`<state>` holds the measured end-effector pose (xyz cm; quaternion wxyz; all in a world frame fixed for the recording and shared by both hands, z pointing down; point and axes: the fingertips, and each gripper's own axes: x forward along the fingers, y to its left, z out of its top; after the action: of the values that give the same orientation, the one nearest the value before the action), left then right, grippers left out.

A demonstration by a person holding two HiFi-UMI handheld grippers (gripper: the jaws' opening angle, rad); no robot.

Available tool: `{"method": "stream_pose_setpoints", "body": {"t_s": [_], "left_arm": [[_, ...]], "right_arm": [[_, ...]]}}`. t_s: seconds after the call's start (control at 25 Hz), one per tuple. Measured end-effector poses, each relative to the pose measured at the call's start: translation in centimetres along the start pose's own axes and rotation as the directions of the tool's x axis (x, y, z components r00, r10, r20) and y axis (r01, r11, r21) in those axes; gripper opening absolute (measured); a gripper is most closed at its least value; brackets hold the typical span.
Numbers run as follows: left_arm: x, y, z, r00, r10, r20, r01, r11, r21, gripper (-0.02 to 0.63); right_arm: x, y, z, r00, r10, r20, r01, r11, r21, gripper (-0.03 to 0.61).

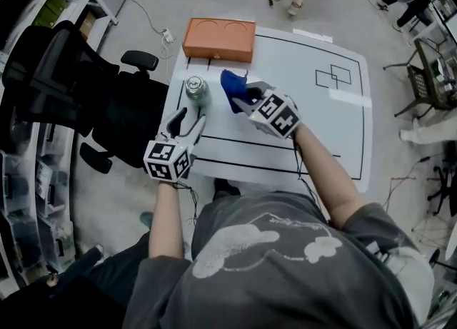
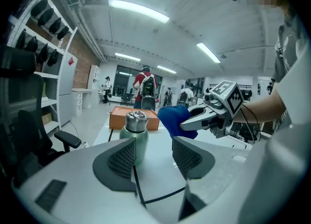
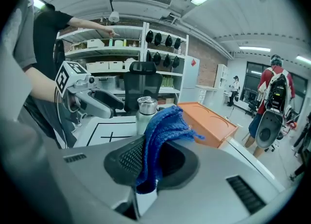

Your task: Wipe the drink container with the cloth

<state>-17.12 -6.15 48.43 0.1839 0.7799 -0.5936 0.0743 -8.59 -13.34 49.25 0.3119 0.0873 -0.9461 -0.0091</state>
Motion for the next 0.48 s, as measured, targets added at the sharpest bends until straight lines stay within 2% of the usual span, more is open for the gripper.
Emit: {"method": "stream_pose_setpoints", "body": {"t_s": [0.24,0.4,0.48], "left_arm": [[-2.2,-2.8,-0.3,0.995,0.086,0.043,-0.085,0.996,-0.023,0.133],[-3.8,-4.8,-0.3,0.988,0.129,0.081,-0.126,0.991,-0.039,0.073],[-4.5,-5.9,-0.5,0.984,0.148,0.097,-0.145,0.989,-0.042,0.043]], "right_arm": [[-3.0,2.0,-0.8,0.999,0.039,0.032,-0.039,0.999,-0.001,0.043],[-5.1,3.5,-1.4,0.998,0.047,0.038,-0.045,0.997,-0.056,0.043],[-6.0,4.2,-1.8,0.997,0.061,0.054,-0.059,0.997,-0.05,0.043]]}}
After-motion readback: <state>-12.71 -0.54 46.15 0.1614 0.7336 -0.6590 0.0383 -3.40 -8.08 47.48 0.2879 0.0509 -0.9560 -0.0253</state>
